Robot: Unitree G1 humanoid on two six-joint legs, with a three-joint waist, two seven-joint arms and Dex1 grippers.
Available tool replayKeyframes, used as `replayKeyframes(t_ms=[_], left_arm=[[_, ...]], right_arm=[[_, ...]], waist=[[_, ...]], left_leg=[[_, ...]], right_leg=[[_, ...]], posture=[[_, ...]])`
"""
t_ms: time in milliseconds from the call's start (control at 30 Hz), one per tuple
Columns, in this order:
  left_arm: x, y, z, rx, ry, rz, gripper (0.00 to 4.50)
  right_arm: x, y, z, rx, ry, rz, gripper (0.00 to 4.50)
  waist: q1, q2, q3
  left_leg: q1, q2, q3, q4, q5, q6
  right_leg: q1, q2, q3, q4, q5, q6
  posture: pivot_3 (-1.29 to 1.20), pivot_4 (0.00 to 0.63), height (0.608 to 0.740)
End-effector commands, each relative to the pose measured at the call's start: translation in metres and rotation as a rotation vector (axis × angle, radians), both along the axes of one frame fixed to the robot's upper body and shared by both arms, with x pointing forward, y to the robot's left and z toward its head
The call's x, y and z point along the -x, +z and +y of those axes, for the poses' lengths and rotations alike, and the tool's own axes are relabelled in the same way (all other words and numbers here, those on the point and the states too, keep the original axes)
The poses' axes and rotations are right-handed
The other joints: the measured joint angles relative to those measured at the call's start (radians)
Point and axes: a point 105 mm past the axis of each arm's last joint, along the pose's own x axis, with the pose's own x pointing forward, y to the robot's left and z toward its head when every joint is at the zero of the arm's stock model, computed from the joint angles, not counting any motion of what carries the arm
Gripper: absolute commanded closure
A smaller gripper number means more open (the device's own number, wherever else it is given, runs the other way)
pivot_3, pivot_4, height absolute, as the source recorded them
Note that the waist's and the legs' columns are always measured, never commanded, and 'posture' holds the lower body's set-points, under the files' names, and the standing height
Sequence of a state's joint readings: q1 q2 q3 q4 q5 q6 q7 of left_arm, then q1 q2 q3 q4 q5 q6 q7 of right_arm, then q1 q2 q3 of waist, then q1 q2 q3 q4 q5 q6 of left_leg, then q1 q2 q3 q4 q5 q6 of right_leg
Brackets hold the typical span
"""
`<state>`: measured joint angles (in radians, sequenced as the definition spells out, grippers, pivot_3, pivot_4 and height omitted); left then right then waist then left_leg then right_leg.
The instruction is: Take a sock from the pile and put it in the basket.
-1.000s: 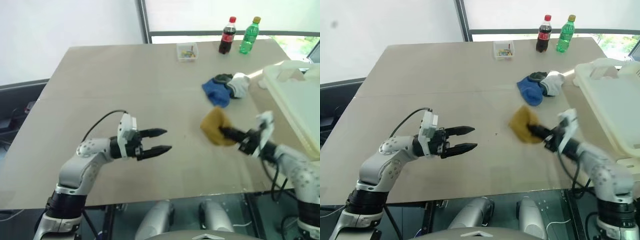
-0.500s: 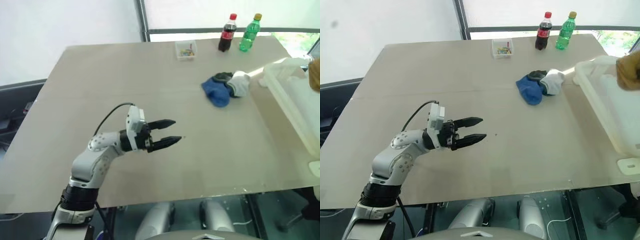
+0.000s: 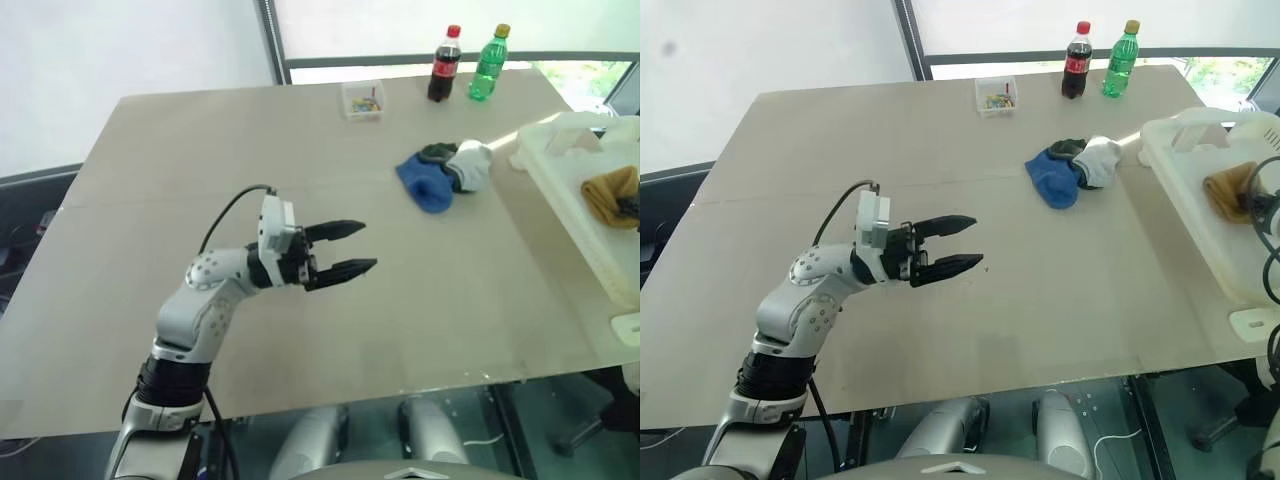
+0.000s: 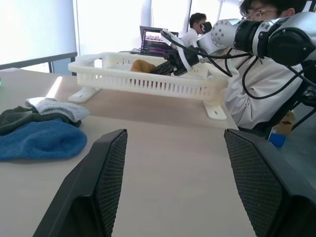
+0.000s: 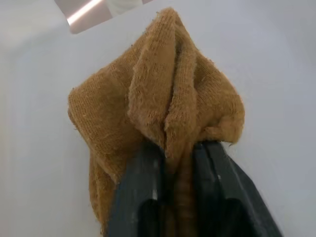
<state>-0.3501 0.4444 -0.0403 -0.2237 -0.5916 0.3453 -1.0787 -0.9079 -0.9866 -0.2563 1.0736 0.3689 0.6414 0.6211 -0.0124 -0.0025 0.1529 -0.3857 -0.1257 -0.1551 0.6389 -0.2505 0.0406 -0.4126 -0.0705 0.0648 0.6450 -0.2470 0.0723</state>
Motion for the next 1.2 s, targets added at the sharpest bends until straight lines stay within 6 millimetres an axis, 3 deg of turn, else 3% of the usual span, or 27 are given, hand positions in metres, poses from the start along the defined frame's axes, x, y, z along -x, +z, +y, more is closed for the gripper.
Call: replayKeyframes(t_ms=[33,100,133,467,533,600,700,733,800,867,967,1100,1133,1200], left_arm=[[0.0,0.004,0.0,0.019,0.018,-0.032,1.2],[-0.002,0.003,0.0,0.02,0.034,-0.028,1.2],[-0.004,0.003,0.001,0.021,0.045,-0.031,1.2],[-0.019,0.002,-0.001,0.033,0.135,-0.016,1.2],[-0.026,0.004,0.004,0.035,0.192,-0.023,1.2],[-0.03,0.0,0.007,-0.01,0.233,-0.045,1.2],[-0.04,-0.007,0.012,-0.039,0.344,-0.036,1.2],[-0.041,-0.007,0.012,-0.039,0.355,-0.048,1.2],[-0.046,-0.009,0.02,-0.02,0.418,-0.025,1.2],[-0.049,-0.01,0.028,-0.009,0.462,-0.004,1.2],[-0.049,-0.012,0.039,-0.023,0.501,-0.025,1.2],[-0.038,-0.02,0.059,-0.06,0.526,-0.003,1.2],[-0.033,-0.023,0.066,-0.069,0.532,0.005,1.2],[-0.025,-0.026,0.077,-0.088,0.546,0.017,1.2]], right_arm=[[0.0,0.008,-0.001,-0.043,-0.006,-0.031,2.05],[0.003,0.015,-0.003,-0.076,-0.011,-0.062,0.99],[0.004,0.019,-0.004,-0.093,-0.007,-0.077,0.69],[0.037,0.043,-0.006,-0.178,0.018,-0.206,0.69],[0.045,0.061,0.001,-0.162,0.037,-0.304,0.69],[0.052,0.085,0.019,0.013,0.092,-0.432,0.69],[0.059,0.101,0.073,0.064,0.244,-0.564,0.69],[0.059,0.1,0.088,0.125,0.278,-0.57,0.69],[0.055,0.076,0.141,0.304,0.409,-0.547,0.69],[0.056,0.052,0.176,0.389,0.508,-0.525,0.69],[0.061,0.013,0.213,0.482,0.652,-0.478,0.69],[0.076,-0.027,0.227,0.542,0.817,-0.414,0.69],[0.079,-0.031,0.227,0.524,0.842,-0.405,0.15],[0.084,-0.035,0.226,0.524,0.877,-0.396,0.03]], waist=[[0.0,0.0,0.0],[0.001,0.0,0.0],[0.001,0.0,0.0],[0.012,0.0,0.0],[0.016,0.0,0.0],[0.013,0.0,0.0],[-0.002,0.0,0.0],[-0.002,0.0,0.0],[0.002,-0.001,-0.001],[0.0,-0.002,-0.001],[0.005,-0.003,0.0],[0.011,-0.004,0.0],[0.011,-0.004,0.0],[0.009,-0.004,0.0]], left_leg=[[0.0,0.0,0.0,0.0,0.0,0.0],[0.0,0.001,0.0,0.0,0.0,0.0],[0.0,0.001,0.0,0.0,0.0,0.0],[-0.001,0.0,0.0,0.001,0.0,0.001],[-0.002,0.0,0.0,0.001,0.0,0.001],[-0.002,0.0,0.001,0.002,-0.001,0.001],[-0.001,0.002,0.003,0.003,-0.001,0.001],[0.0,0.002,0.004,0.003,-0.001,0.001],[0.0,0.002,0.004,0.005,-0.001,0.001],[0.002,0.002,0.004,0.007,-0.001,0.001],[0.001,0.002,0.004,0.01,-0.001,0.0],[0.001,0.0,0.004,0.011,-0.001,0.0],[0.001,0.0,0.004,0.011,-0.001,0.0],[0.001,0.0,0.004,0.01,-0.001,0.0]], right_leg=[[0.0,0.0,0.0,0.0,0.0,0.0],[0.0,0.0,0.0,0.001,0.0,0.0],[0.0,0.0,0.0,0.001,0.0,0.0],[-0.001,0.0,0.0,0.0,0.0,0.0],[-0.001,0.0,0.0,0.001,0.0,0.0],[-0.002,0.0,0.002,0.002,0.0,0.0],[-0.003,0.002,0.004,0.006,0.0,0.001],[-0.003,0.002,0.005,0.008,0.0,0.001],[-0.003,0.002,0.004,0.01,0.0,0.001],[-0.002,0.002,0.005,0.012,0.0,0.001],[-0.002,0.002,0.004,0.015,0.0,0.001],[-0.002,0.001,0.004,0.015,0.0,0.001],[-0.002,0.001,0.004,0.015,0.0,0.001],[-0.002,0.001,0.005,0.015,0.0,0.001]], posture=[[0.0,0.15,0.74],[0.0,0.15,0.74],[0.0,0.15,0.74],[0.0,0.15,0.74],[0.0,0.15,0.74],[0.0,0.15,0.74],[0.0,0.15,0.74],[0.0,0.15,0.74],[0.0,0.15,0.74],[0.0,0.15,0.74],[0.0,0.15,0.74],[0.0,0.15,0.74],[0.0,0.15,0.74],[0.0,0.15,0.74]])
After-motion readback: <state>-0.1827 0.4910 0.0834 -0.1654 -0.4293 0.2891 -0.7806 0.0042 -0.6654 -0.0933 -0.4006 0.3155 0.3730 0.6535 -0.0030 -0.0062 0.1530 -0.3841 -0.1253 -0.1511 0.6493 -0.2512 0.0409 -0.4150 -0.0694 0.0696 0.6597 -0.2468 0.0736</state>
